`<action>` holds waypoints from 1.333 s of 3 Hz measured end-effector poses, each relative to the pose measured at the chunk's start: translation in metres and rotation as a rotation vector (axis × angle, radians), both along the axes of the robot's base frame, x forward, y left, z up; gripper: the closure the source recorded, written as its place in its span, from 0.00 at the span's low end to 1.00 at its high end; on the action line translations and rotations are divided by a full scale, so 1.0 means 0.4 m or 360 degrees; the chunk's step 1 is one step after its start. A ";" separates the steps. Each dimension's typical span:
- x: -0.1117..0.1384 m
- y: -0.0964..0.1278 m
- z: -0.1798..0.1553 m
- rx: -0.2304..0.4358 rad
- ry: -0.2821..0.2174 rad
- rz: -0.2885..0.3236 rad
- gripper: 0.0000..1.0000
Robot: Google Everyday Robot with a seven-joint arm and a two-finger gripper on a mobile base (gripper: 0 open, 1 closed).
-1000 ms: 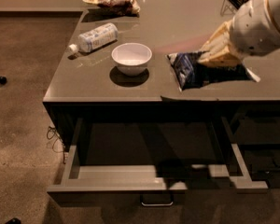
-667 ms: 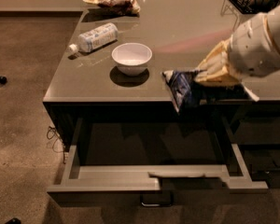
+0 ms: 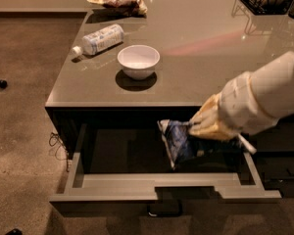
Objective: Place blue chip bag into top drawer
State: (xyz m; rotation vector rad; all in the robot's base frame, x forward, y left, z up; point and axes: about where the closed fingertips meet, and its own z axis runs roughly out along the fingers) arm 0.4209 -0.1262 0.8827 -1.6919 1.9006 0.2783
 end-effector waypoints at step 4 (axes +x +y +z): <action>0.025 0.041 -0.101 0.0062 -0.0090 -0.0117 0.52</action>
Offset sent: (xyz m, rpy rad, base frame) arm 0.0259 0.0165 -0.0630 0.0900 -0.0784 -0.1260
